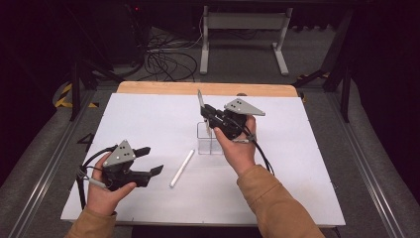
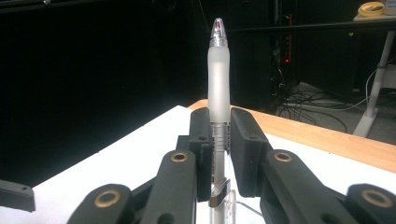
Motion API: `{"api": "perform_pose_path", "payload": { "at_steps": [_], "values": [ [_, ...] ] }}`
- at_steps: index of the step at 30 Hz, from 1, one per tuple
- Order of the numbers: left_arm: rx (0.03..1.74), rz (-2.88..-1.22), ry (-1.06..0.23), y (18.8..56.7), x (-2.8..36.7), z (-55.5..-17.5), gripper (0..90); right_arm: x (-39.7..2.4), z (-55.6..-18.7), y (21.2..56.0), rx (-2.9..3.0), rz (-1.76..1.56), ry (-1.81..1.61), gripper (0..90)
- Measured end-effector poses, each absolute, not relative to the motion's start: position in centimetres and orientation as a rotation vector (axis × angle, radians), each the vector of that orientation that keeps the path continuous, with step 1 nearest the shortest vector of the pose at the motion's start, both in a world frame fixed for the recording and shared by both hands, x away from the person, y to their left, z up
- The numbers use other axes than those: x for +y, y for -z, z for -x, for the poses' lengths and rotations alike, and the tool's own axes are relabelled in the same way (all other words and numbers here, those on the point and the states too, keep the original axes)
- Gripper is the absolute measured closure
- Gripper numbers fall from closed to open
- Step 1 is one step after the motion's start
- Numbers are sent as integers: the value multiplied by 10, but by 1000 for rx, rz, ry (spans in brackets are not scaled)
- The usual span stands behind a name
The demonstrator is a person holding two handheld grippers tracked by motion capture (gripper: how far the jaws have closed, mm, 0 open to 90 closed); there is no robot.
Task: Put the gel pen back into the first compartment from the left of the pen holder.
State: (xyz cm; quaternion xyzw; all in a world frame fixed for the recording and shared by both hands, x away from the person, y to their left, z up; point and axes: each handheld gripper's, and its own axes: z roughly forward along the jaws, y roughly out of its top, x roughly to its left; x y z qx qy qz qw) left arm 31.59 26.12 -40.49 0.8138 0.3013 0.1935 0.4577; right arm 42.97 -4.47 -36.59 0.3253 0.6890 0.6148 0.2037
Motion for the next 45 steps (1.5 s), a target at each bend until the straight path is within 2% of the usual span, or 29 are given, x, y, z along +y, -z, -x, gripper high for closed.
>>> {"api": "perform_pose_path", "payload": {
  "at_steps": [13,14,16,21,33,45],
  "values": [
    [740,-2010,-478,405,260,-316,276,-39,-439,374,1908,-923,-1709,794],
    [739,-2010,-478,405,260,-316,276,-39,-439,374,1911,-929,-1709,755],
    [743,-2010,-475,406,260,-316,276,-39,-441,375,1911,-935,-1739,615],
    [739,-2017,-471,407,258,-317,276,-46,-437,371,1893,-912,-1715,501],
    [742,-2015,-465,406,256,-316,270,-88,-416,357,1876,-865,-1700,397],
    [761,-2011,-478,405,251,-314,270,-100,-403,357,1951,-748,-1607,346]
  ]
}}
